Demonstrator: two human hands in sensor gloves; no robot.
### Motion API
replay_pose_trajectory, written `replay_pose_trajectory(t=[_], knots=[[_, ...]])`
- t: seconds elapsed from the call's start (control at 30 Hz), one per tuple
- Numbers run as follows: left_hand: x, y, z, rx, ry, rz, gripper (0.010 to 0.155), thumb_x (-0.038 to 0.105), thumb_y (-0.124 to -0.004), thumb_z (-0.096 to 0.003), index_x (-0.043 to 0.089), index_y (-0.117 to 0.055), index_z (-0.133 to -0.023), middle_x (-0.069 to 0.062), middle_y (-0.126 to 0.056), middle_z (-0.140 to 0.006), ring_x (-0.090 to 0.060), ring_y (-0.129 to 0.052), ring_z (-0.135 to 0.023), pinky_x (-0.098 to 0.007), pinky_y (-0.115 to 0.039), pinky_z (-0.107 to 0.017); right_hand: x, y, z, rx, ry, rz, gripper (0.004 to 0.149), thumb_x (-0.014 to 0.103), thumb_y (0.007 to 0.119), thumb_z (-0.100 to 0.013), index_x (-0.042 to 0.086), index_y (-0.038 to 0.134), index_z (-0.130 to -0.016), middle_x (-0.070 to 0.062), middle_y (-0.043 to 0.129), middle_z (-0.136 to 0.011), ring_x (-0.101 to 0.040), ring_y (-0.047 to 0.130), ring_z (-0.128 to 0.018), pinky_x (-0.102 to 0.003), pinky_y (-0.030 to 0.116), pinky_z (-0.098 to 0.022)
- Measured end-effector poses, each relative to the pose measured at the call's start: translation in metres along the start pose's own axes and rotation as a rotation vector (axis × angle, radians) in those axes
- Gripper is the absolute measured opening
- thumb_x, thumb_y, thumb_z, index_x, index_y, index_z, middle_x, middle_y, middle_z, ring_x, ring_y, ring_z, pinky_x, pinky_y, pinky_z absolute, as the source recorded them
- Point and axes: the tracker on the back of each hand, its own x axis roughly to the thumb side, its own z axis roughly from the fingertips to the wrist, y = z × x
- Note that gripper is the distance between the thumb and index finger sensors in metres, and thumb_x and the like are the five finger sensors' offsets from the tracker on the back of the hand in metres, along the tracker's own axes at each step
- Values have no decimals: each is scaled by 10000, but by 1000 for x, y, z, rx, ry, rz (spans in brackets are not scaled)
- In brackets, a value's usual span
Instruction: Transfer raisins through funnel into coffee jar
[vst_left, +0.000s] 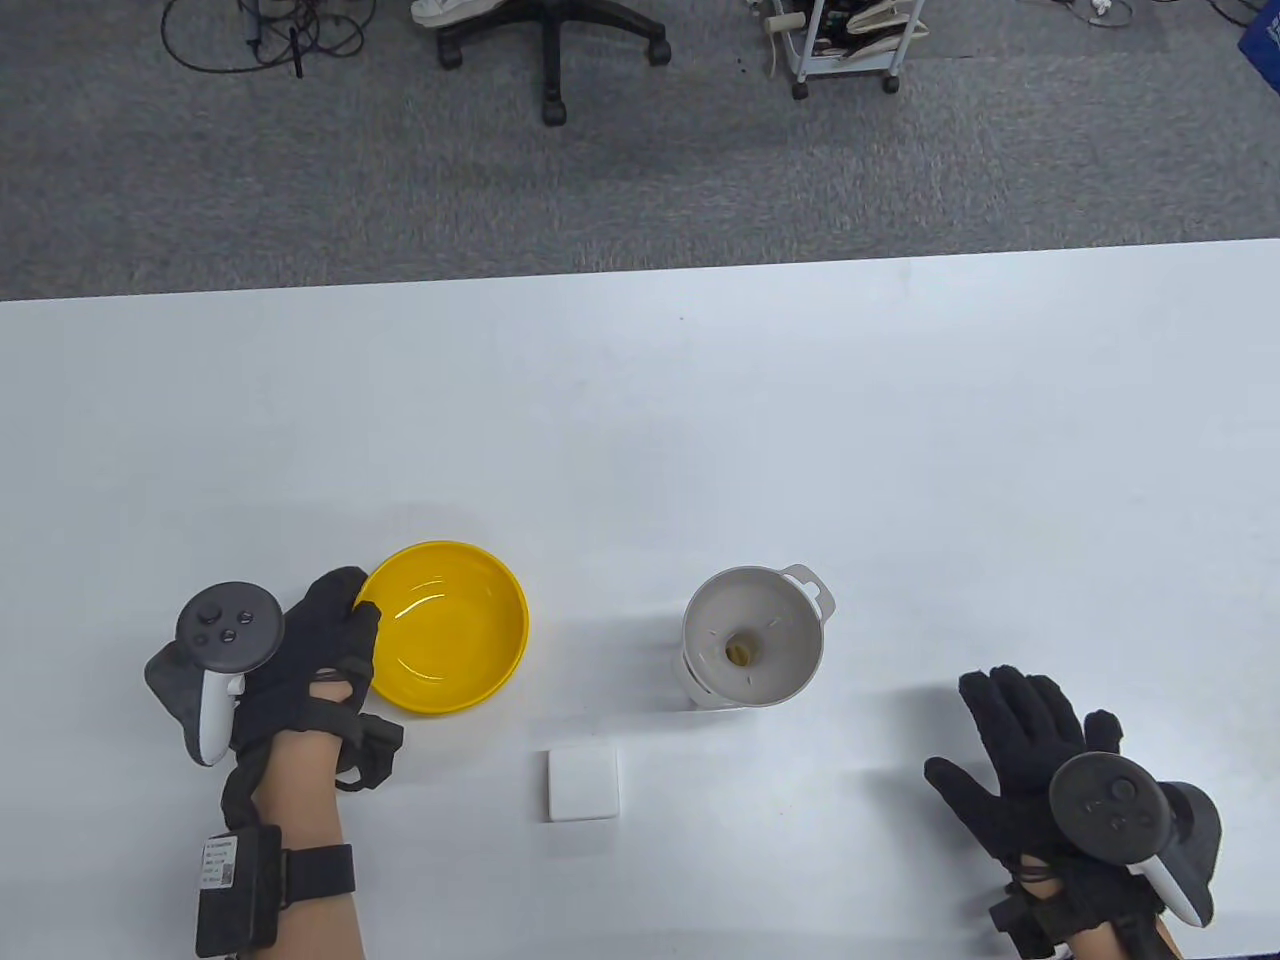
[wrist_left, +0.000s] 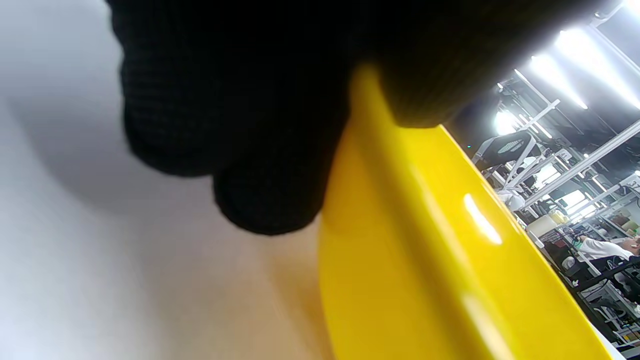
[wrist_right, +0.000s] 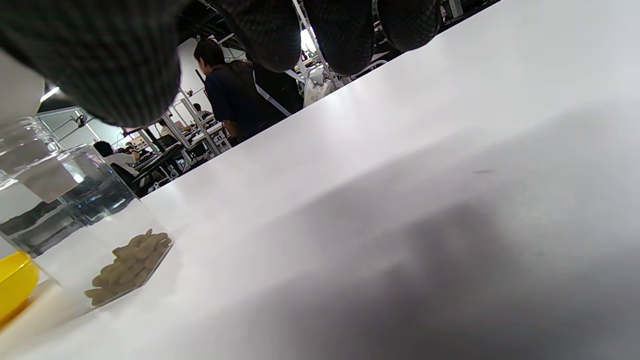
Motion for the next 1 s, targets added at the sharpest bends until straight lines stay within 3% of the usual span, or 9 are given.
replay_pose_trajectory(t=[0.3,0.37,0.43,0.53,0.67,0.87,1.0], knots=[[2,-3,-1,34,7,-48,514,365,-883,-496,268,-779,-990,-75,-1023,-874,-267,-1151,-468,-346,-1005,-359,0,0,-1,6,-1,-4,824,657,826,-392,276,577,-1078,-141,581,-1168,-459,520,-1085,-791,294,-692],[8,-2,4,88,-16,-95,539,376,-882,-493,285,-749,-1007,-67,-979,-930,-300,-1129,-566,-383,-981,-432,0,0,0,6,-4,-1,823,657,825,-392,276,578,-1078,-141,580,-1168,-458,519,-1086,-791,295,-692],[19,-1,11,142,-51,-142,600,425,-886,-487,300,-691,-1041,-71,-870,-1036,-371,-1001,-793,-481,-881,-587,0,1,0,6,-5,0,822,658,825,-393,276,579,-1078,-140,579,-1169,-457,521,-1085,-791,295,-691],[46,0,30,248,-171,-215,651,482,-895,-471,328,-655,-1056,-59,-758,-1118,-413,-796,-981,-554,-722,-714,0,1,0,5,-5,-1,824,657,825,-392,275,578,-1078,-140,580,-1168,-457,519,-1086,-792,297,-690],[95,-9,71,323,-424,-248,654,524,-895,-459,354,-671,-1049,-47,-776,-1113,-407,-789,-989,-553,-712,-723,0,1,0,4,-2,-1,821,656,825,-392,276,581,-1077,-141,581,-1168,-458,519,-1086,-791,296,-691],[149,-45,136,291,-765,-244,639,590,-864,-454,398,-691,-1038,-37,-808,-1101,-391,-848,-958,-540,-747,-709,0,1,0,2,8,-5,820,656,824,-393,275,579,-1077,-144,578,-1168,-458,519,-1085,-791,294,-691],[169,-67,163,248,-887,-242,647,629,-838,-445,416,-689,-1037,-47,-814,-1100,-393,-855,-953,-542,-752,-705,-1,-1,0,-2,14,-11,823,656,824,-392,274,578,-1078,-145,580,-1167,-458,520,-1085,-790,294,-693]])
